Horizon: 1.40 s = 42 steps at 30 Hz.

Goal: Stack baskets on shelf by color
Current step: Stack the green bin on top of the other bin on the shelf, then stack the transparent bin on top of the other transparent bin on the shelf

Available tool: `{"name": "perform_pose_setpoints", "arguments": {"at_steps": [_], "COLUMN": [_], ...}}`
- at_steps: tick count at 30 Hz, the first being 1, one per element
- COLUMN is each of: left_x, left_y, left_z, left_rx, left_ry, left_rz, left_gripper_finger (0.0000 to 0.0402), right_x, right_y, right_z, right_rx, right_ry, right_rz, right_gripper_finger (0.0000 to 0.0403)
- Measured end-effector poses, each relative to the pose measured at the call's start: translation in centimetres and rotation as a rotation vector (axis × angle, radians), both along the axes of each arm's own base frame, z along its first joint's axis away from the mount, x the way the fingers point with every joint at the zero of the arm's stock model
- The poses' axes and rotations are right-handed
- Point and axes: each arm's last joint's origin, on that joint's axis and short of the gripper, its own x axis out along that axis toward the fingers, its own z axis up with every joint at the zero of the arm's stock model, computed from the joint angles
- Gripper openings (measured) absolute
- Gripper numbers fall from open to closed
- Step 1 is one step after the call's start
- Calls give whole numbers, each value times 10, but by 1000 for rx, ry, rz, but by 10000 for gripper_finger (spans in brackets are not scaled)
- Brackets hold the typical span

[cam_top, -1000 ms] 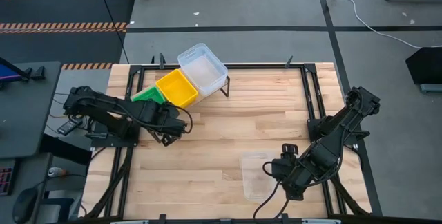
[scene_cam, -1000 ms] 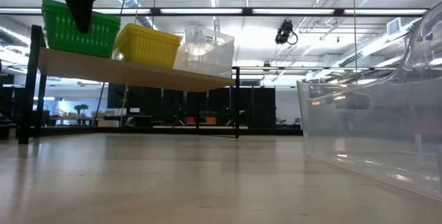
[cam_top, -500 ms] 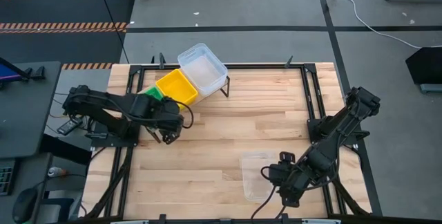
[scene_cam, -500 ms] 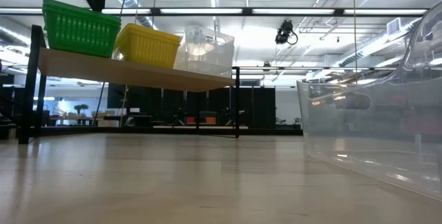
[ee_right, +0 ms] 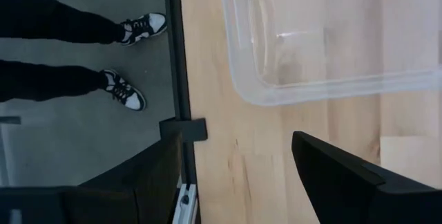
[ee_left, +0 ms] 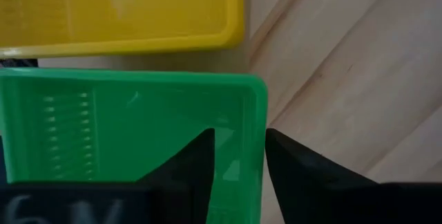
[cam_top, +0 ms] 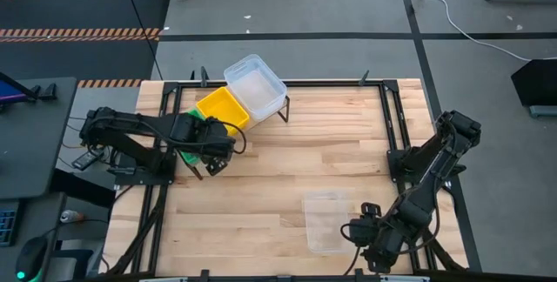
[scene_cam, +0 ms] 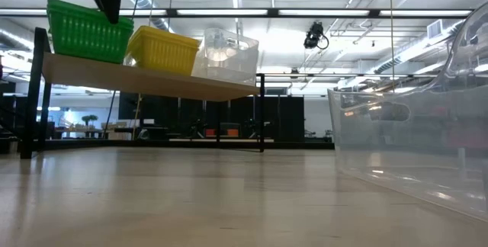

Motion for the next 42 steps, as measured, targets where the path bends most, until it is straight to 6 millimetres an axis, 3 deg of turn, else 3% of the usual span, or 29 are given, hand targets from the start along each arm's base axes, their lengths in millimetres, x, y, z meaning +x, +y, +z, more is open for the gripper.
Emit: {"name": "perform_pose_setpoints", "arguments": {"at_steps": [13, 19, 28, 35, 42], "left_x": [0, -3, -13, -15, -4], "left_y": [9, 6, 1, -15, -36], "left_z": [0, 13, 72, 120, 153], "left_rx": [-35, -133, -193, -169, -171], "left_ry": [22, -28, -293, -634, -978], "left_rz": [-20, -15, 43, 16, -76], "left_gripper_finger": [117, 117, 117, 117, 117], "right_x": [-9, -4, 15, 13, 11], "right_y": [7, 3, 1, 0, -4], "right_z": [0, 0, -2, -38, -55], "right_rx": [11, -13, 46, 96, 41], "right_ry": [11, -23, -140, -165, -238], "right_rz": [-7, -38, -87, -100, -35], "right_gripper_finger": [278, 278, 278, 278, 264]}}
